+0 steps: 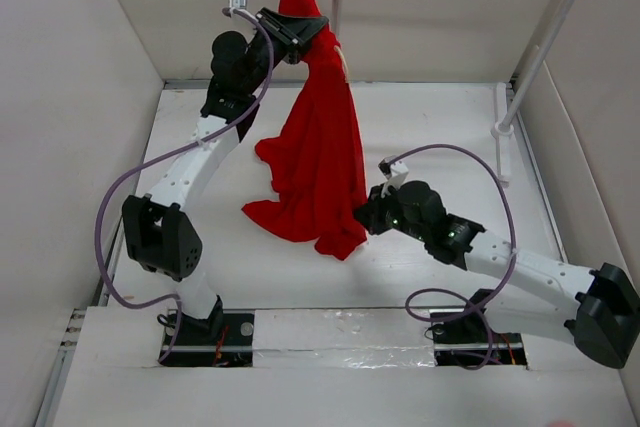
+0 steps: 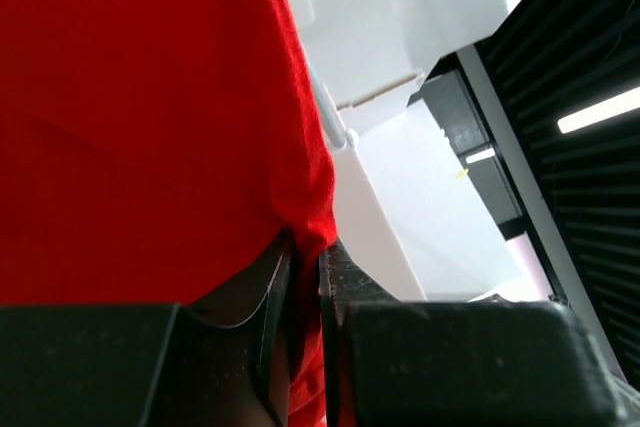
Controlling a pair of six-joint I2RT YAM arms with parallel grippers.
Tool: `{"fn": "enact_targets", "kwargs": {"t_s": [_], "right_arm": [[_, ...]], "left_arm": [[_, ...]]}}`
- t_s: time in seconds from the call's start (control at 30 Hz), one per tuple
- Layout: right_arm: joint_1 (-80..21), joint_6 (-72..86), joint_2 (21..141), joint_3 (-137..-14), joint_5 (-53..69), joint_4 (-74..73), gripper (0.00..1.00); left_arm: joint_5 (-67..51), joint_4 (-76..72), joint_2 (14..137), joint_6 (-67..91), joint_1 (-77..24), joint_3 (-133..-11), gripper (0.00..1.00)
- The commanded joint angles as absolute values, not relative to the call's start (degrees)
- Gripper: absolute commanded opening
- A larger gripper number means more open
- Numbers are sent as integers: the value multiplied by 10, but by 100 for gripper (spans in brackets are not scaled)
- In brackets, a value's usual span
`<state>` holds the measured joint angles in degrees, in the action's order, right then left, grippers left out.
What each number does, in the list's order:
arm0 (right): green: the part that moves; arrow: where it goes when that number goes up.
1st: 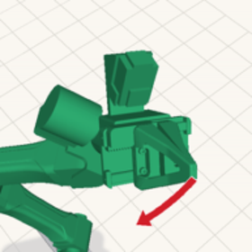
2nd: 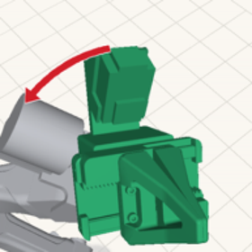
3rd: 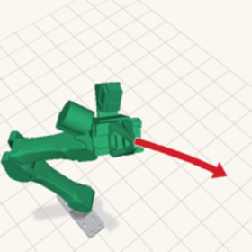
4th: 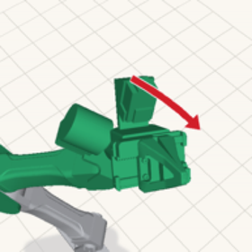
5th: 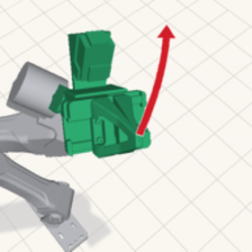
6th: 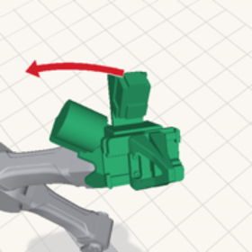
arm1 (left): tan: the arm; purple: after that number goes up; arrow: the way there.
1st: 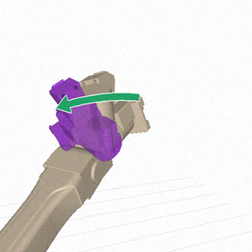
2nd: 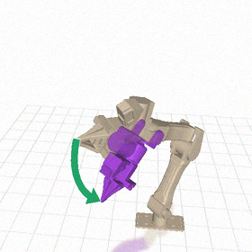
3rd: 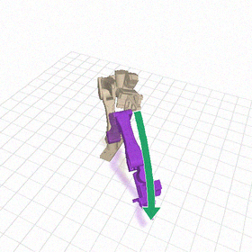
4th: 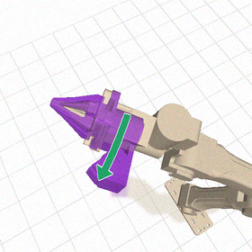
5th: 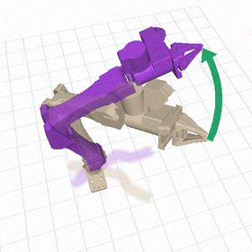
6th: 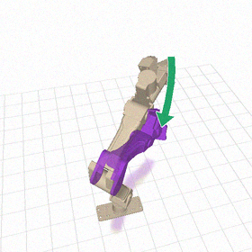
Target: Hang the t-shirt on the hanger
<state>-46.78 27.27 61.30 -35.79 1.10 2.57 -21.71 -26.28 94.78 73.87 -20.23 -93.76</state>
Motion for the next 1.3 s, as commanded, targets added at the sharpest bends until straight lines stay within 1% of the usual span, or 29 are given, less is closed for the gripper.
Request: {"fn": "enact_targets", "kwargs": {"t_s": [0.0,0.13,0.23,0.27,0.33,0.4,0.43,0.53,0.63,0.67,0.7,0.73,0.83,0.87,0.97,1.1,1.13,1.17,1.27], "right_arm": [[-498,270,642,-381,28,-84,0],[-521,273,641,-430,36,-147,0],[-521,294,599,-470,34,-200,0],[-521,300,590,-480,23,-207,0],[-521,300,584,-538,9,-241,0],[-521,293,598,-582,13,-257,0],[-521,291,623,-618,15,-264,0],[-521,280,678,-656,38,-279,0],[-521,280,713,-657,49,-290,0],[-521,278,728,-656,53,-303,10],[-521,274,730,-655,61,-306,16],[-521,270,728,-653,65,-307,30],[-521,265,710,-652,73,-301,47],[-521,265,703,-653,71,-300,57],[-516,254,697,-681,74,-346,67],[-487,249,687,-701,56,-374,68],[-479,246,679,-700,54,-369,69],[-462,247,677,-697,52,-362,71],[-427,250,667,-679,69,-323,71]], "left_arm": [[-148,-413,956,788,-196,-988,0],[-144,-384,973,739,-191,-1014,0],[-175,-375,959,720,-191,-982,0],[-187,-371,951,715,-191,-965,0],[-208,-372,924,715,-191,-881,0],[-221,-361,899,710,-196,-844,0],[-228,-354,891,708,-202,-826,0],[-250,-355,859,710,-214,-749,0],[-269,-374,830,729,-214,-678,0],[-280,-381,824,736,-207,-660,0],[-293,-385,821,743,-207,-642,0],[-313,-381,821,743,-207,-638,0],[-340,-376,820,740,-207,-618,0],[-347,-376,818,742,-207,-611,0],[-347,-381,806,744,-207,-579,0],[-358,-386,813,750,-207,-568,0],[-359,-395,814,752,-207,-568,0],[-361,-399,816,755,-207,-568,0],[-366,-399,821,758,-207,-580,0]]}}
